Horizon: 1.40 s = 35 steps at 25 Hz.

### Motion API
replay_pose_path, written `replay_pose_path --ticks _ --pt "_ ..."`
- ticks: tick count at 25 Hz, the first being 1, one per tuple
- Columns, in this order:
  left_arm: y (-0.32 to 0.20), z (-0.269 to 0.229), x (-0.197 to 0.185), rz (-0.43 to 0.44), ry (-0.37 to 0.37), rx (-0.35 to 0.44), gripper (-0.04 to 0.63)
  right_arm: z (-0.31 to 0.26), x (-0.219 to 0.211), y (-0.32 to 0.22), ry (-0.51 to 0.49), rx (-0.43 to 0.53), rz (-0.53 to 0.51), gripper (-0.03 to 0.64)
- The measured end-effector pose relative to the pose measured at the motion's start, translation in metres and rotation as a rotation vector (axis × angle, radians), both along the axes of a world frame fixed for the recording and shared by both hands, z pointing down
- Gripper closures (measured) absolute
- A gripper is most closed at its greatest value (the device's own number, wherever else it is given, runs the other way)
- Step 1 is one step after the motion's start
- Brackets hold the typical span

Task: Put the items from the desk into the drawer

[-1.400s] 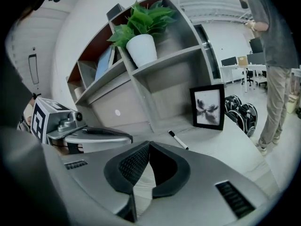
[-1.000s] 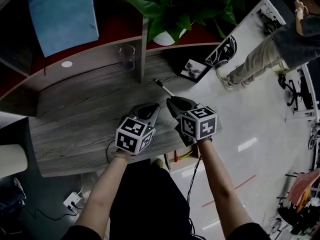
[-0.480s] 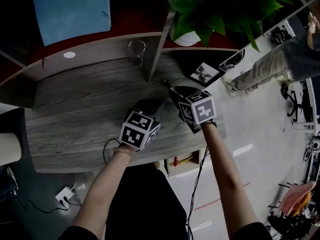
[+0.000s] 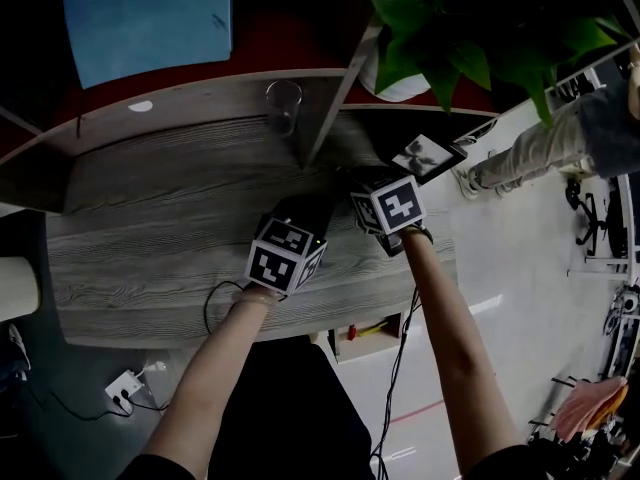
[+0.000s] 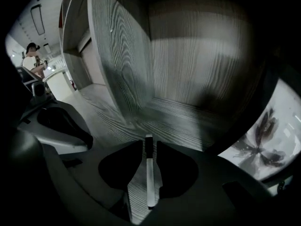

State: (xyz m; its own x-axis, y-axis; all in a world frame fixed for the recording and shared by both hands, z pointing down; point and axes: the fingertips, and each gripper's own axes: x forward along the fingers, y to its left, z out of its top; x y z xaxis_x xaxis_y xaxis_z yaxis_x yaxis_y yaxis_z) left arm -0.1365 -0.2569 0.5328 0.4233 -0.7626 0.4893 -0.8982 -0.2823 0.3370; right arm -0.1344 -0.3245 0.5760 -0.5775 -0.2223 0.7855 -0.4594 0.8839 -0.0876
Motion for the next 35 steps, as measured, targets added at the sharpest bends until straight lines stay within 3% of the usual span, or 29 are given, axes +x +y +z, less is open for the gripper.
replay_pose_path --ticks 6,14,16,29,35 --pt "0.001 0.003 -0.001 -0.005 0.021 -0.015 0.594 0.014 -0.007 0.002 0.101 -0.069 -0.082 0.515" --pt "0.0 0.008 -0.006 -0.02 0.017 -0.026 0.594 0.014 -0.009 0.004 0.129 -0.087 -0.116 0.517" --pt "0.0 0.008 -0.008 -0.028 0.017 -0.025 0.594 0.014 -0.007 0.006 0.138 -0.087 -0.108 0.561" --pt "0.009 0.009 -0.004 -0.014 0.009 -0.036 0.594 0.003 -0.002 0.012 0.078 -0.028 -0.08 0.563" --pt "0.014 0.006 0.003 -0.004 0.006 -0.034 0.594 -0.008 0.013 0.015 0.05 -0.039 -0.014 0.563"
